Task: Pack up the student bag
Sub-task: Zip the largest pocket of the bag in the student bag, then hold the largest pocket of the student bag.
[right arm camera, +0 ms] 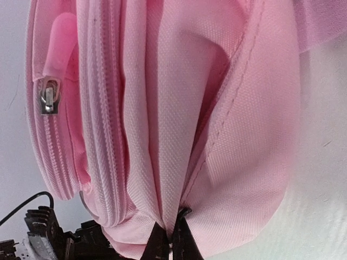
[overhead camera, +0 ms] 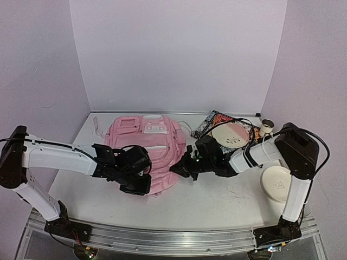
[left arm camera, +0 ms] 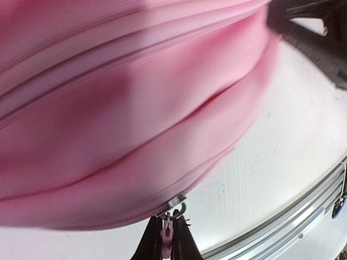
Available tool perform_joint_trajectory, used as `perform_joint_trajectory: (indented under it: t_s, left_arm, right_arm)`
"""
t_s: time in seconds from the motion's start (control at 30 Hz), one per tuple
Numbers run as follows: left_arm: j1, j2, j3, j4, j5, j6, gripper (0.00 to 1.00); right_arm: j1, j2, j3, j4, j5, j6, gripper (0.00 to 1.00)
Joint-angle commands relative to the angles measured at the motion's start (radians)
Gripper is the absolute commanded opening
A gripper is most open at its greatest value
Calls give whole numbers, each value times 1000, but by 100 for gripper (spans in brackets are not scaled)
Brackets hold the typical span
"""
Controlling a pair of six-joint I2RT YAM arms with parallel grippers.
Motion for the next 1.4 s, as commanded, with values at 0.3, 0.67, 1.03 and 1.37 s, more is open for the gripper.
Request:
perform_joint_trajectory:
  t_s: [0.3, 0.67, 1.03, 1.37]
  left_arm:
    - [35, -196, -100, -237, -131, -99, 0]
    - [36, -50, 74, -68, -27, 15, 0]
    - [25, 175, 292, 61, 162, 103, 0]
    - [-3, 254, 372, 88, 222, 124, 0]
  right_arm:
    - [-256, 34, 172, -306, 67, -299, 0]
    - [-237, -18, 200, -374, 13, -311, 10]
    - [-98, -305, -61, -340, 178, -105, 68]
    - [85, -243, -78, -197, 242, 105, 72]
